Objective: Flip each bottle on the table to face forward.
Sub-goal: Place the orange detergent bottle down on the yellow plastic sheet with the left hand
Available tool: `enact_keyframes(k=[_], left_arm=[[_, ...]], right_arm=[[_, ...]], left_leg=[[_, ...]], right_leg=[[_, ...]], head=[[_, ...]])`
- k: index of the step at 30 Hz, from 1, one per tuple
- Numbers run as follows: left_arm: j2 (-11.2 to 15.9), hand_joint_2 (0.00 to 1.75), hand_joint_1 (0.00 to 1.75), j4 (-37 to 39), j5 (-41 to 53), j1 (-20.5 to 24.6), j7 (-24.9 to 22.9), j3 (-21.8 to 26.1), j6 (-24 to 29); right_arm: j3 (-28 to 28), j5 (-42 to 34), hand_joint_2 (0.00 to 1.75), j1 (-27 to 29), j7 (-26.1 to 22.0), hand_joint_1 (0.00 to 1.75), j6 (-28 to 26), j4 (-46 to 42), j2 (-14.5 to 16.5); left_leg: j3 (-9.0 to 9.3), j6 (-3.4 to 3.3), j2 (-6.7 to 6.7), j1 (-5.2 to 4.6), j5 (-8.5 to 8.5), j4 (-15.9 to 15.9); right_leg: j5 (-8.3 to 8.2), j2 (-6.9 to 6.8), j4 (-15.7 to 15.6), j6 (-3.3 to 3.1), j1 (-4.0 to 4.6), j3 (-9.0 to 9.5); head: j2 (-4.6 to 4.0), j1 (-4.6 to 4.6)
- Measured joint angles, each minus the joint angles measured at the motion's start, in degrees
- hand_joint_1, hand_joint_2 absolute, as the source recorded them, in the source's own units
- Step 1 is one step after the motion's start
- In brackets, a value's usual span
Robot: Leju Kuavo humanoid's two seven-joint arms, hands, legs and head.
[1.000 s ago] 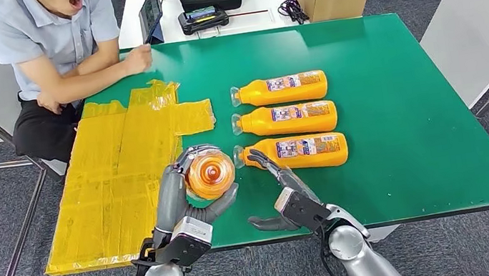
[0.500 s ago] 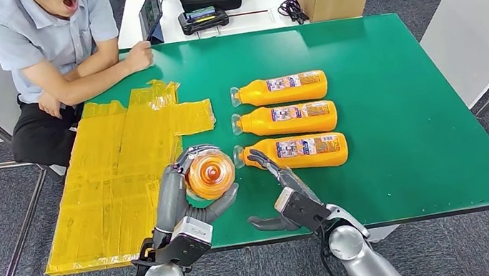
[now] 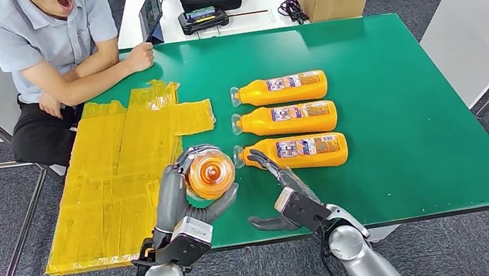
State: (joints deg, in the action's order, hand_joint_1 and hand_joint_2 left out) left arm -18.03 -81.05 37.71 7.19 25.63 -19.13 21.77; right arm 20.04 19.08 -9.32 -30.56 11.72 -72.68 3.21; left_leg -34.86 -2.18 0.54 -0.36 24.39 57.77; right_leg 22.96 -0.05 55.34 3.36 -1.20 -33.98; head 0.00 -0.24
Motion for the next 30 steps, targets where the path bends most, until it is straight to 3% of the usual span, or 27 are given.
enact_keyframes(k=[15,17,18,21,22,24,30], left_arm=[[0.15,1.75,1.75,0.00,0.04,-0.01,-0.04,-0.32,0.00],[0.51,1.75,1.75,0.28,2.86,0.66,-2.87,-0.37,-0.12],[1.14,1.75,1.75,1.16,6.95,1.80,-6.73,-0.37,-0.02],[3.96,1.75,1.75,7.01,30.34,7.22,-22.59,1.52,1.77],[4.64,1.75,1.75,8.92,37.44,8.61,-25.26,2.80,2.51],[5.50,1.75,1.75,11.62,44.01,10.40,-25.67,4.71,3.29],[6.09,1.75,1.75,14.61,43.06,11.73,-24.43,6.25,3.39]], right_arm=[[-0.02,-0.01,1.75,0.00,0.00,0.00,-0.01,-0.01,0.00],[-0.31,-0.90,1.75,0.34,-0.44,0.00,-0.30,-0.17,0.02],[-0.85,-1.70,1.75,0.89,-0.99,0.00,-0.43,-0.56,0.07],[-3.81,-3.11,1.75,3.58,-2.89,0.00,0.44,-2.66,0.29],[-4.75,-3.00,1.75,4.43,-3.19,0.00,0.92,-3.25,0.33],[-6.20,-2.74,1.75,5.64,-3.42,0.00,1.48,-4.03,0.38],[-8.02,-2.36,1.75,6.39,-3.54,0.00,1.79,-4.93,0.84]], left_leg=[[0.00,0.00,0.00,0.00,0.00,0.00],[0.01,0.00,0.03,0.00,-0.01,0.00],[0.00,-0.01,0.10,0.00,-0.02,0.00],[0.00,0.05,0.11,0.01,-0.06,0.00],[-0.01,0.08,0.02,0.01,-0.07,-0.01],[-0.05,0.11,-0.06,0.02,-0.11,-0.01],[-0.11,0.14,-0.03,0.02,-0.14,0.00]], right_leg=[[0.00,0.00,0.00,0.00,0.00,-0.01],[0.00,-0.02,-0.01,0.00,0.00,-0.03],[0.01,-0.07,-0.02,0.00,0.00,-0.03],[-0.03,-0.12,0.01,-0.05,0.01,-0.02],[-0.07,-0.06,0.03,-0.09,0.01,-0.06],[-0.13,0.01,0.04,-0.16,0.02,-0.14],[-0.13,0.00,0.05,-0.16,0.01,-0.17]], head=[[0.00,0.00],[0.00,0.01],[0.00,0.02],[0.00,0.00],[0.00,-0.02],[0.00,-0.01],[0.00,0.01]])
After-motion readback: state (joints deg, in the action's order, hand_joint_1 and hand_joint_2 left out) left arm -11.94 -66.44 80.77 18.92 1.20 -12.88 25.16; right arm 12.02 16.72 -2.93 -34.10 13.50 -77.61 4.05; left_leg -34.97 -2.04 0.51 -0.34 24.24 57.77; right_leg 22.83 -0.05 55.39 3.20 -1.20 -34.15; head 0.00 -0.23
